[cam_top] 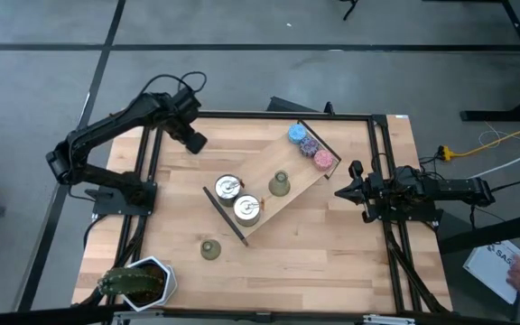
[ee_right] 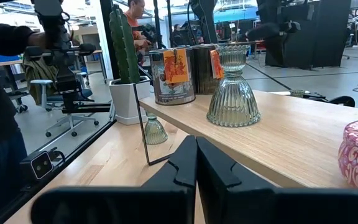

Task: Pick & Place candle stick holders
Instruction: Put the top transparent candle holder on the shelf

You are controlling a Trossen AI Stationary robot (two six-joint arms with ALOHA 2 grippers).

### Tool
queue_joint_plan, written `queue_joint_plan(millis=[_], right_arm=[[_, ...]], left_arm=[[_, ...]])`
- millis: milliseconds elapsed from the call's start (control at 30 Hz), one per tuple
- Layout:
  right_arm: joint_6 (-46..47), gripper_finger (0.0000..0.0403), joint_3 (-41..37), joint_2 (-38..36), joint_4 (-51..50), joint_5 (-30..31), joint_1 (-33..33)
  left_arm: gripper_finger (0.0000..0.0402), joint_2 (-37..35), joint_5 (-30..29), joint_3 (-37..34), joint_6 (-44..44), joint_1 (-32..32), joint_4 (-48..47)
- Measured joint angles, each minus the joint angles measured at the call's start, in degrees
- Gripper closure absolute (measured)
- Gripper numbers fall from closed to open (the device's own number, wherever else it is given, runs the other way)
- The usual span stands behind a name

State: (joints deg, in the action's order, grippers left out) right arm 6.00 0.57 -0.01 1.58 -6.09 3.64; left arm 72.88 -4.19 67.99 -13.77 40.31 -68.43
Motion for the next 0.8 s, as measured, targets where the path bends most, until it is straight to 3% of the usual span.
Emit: queue_joint_plan(millis=[233, 800], right_arm=[[0.0, 0.0393, 0.0, 0.0, 0.0, 0.0, 0.0], [0.0, 0.0393, 0.0, 0.0, 0.0, 0.0, 0.0]], left_arm=[[0.0378, 0.0, -0.3, 0.0, -0.4, 1.8, -0.8], [0.0194, 0.7, -5.2, 0.0, -2.2, 2.2, -1.2]])
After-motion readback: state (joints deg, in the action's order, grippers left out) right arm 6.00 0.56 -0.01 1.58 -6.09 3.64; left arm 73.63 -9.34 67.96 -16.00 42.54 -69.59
